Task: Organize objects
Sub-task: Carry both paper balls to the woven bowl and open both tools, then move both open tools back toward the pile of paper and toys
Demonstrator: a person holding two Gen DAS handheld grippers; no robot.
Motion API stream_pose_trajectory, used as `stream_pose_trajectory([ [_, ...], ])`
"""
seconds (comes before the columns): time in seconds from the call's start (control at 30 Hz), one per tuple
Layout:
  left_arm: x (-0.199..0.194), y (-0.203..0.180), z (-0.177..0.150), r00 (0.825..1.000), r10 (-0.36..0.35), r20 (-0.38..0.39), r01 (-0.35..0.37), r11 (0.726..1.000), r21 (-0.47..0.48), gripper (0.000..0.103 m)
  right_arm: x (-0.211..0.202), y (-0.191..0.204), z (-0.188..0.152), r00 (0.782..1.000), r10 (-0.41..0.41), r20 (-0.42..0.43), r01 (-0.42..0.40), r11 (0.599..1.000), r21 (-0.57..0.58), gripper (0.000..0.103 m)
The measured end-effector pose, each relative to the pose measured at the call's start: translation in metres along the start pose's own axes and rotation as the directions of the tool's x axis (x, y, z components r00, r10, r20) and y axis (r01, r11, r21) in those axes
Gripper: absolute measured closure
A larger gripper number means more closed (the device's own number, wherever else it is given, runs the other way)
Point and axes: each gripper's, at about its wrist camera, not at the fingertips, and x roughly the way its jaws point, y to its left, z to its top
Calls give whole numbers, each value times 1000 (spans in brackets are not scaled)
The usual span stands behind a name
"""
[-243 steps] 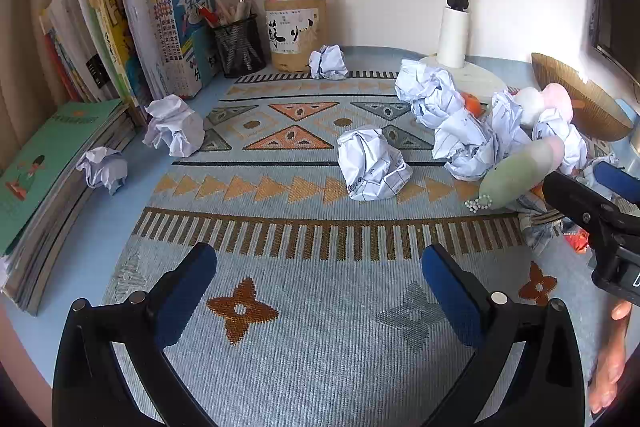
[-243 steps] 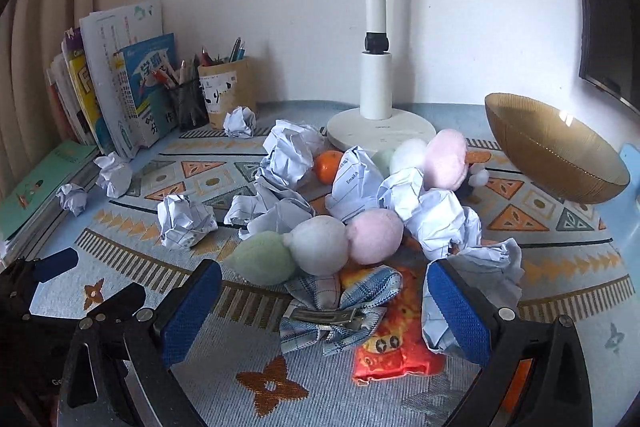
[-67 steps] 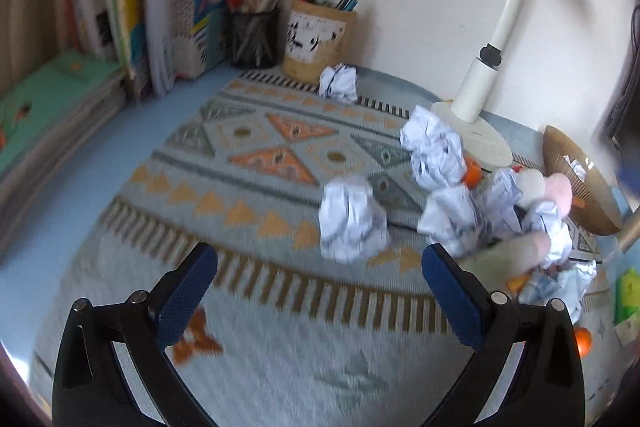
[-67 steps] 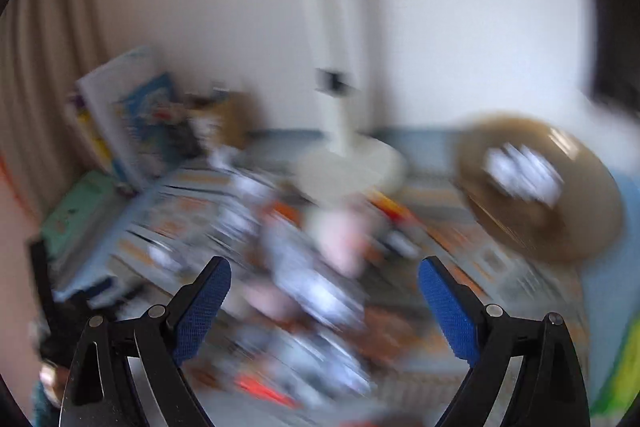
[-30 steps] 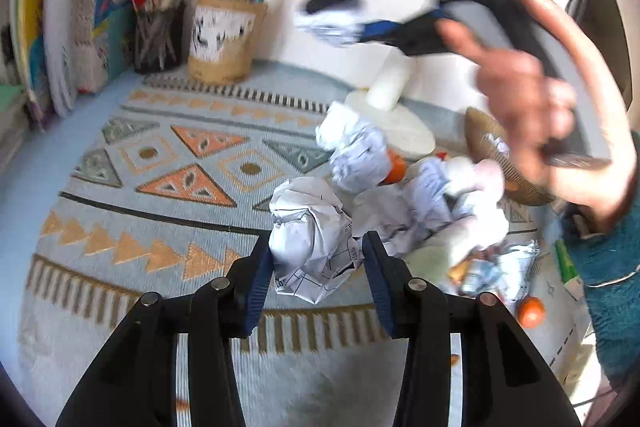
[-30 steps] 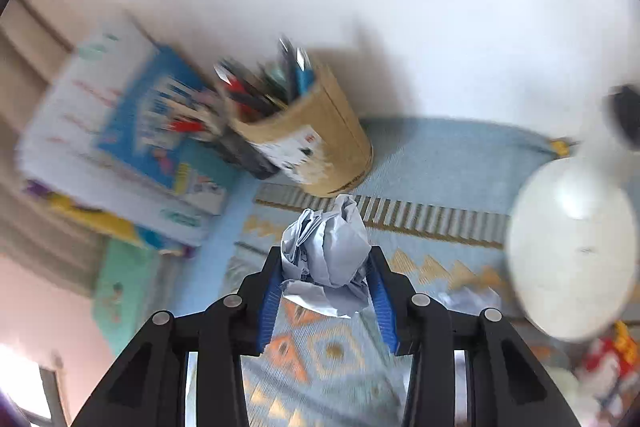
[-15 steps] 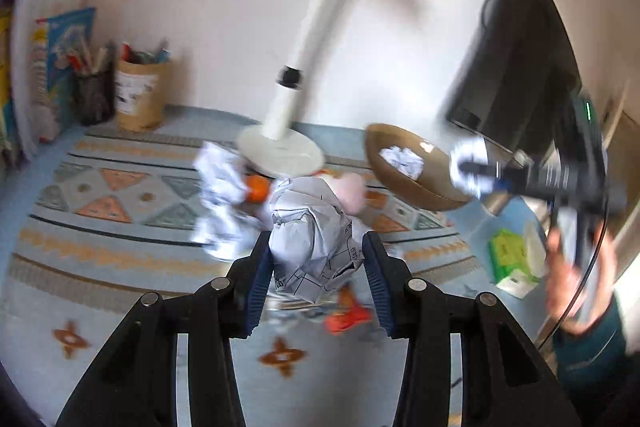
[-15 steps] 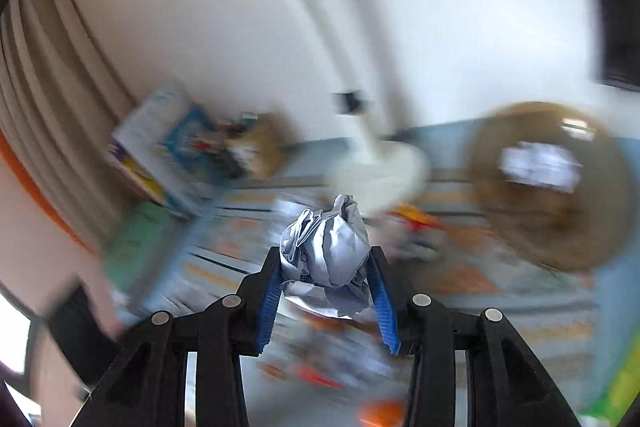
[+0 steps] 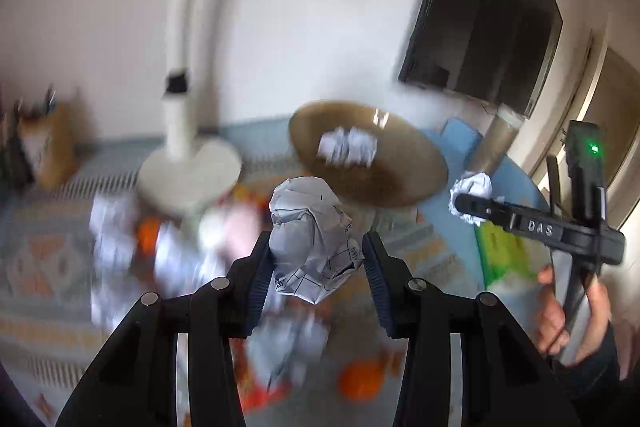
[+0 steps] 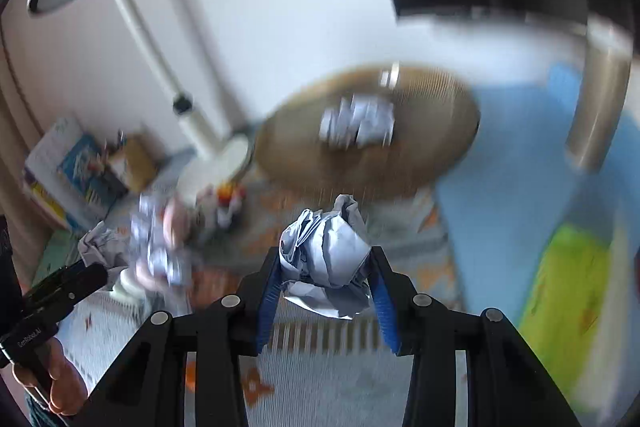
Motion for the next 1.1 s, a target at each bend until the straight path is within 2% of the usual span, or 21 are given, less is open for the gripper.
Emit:
stream_pose_trajectory([
  [0.07,21,-10,26,1000,-11,13,11,1000,9,61,-1,-7,28,1000,-8,19,7,999,42,62],
  [0.13,51,-19,44,1000,5,-12,-5,1000,14,61,9,-10,49,1000,-15,17,14,996,83,62],
  [0.2,72,-25,52,999,23,-39,-22,1000,13,61,22,-11,64,998,-56,16,54,994,93,62],
  [0.27,85,-34,60,999,4,-37,-3,1000,14,59,31,-12,75,996,-89,22,86,992,94,60],
  [0.3,88,-39,64,1000,8,-25,-8,1000,23,52,34,-14,79,996,-88,28,85,991,101,51],
  [0.33,91,-42,67,1000,9,0,-9,1000,27,45,36,-17,83,996,-79,32,75,990,117,35],
  [0.37,94,-44,70,1000,3,10,-3,1000,25,17,38,-20,84,997,-75,34,70,989,134,28],
  [0.4,95,-43,71,1000,-2,23,2,1000,18,1,38,-26,85,996,-76,40,69,986,155,23],
  [0.5,91,-36,69,998,-58,28,59,998,-25,1,37,-38,84,995,-80,52,68,978,197,22],
  [0.57,79,-27,64,996,-80,36,82,995,-62,1,33,-45,78,997,-69,43,59,977,207,22],
  [0.63,59,-15,54,997,-55,59,60,994,-92,1,31,-51,65,1000,8,-12,-5,968,249,21],
  [0.7,38,-5,44,996,-28,84,38,993,-111,1,27,-49,54,998,58,-12,-53,963,265,21],
  [0.8,-13,16,22,991,43,128,-26,990,-136,1,16,-23,38,998,68,-8,-65,981,182,21],
  [0.87,-55,31,6,981,81,174,-53,985,-163,1,10,0,28,992,127,-24,-123,985,124,21],
  [0.93,-92,49,-15,959,185,213,-142,969,-200,1,2,23,17,977,213,-20,-211,974,82,18],
  [1.0,-113,67,-33,928,306,211,-254,936,-242,1,-5,41,6,976,217,7,-217,976,25,9],
  [1.03,-122,82,-47,886,423,192,-366,890,-272,1,-5,51,-2,983,183,29,-182,983,-10,8],
  [1.1,-125,105,-67,804,578,141,-516,796,-317,1,1,64,-20,995,89,49,-86,995,-45,8],
])
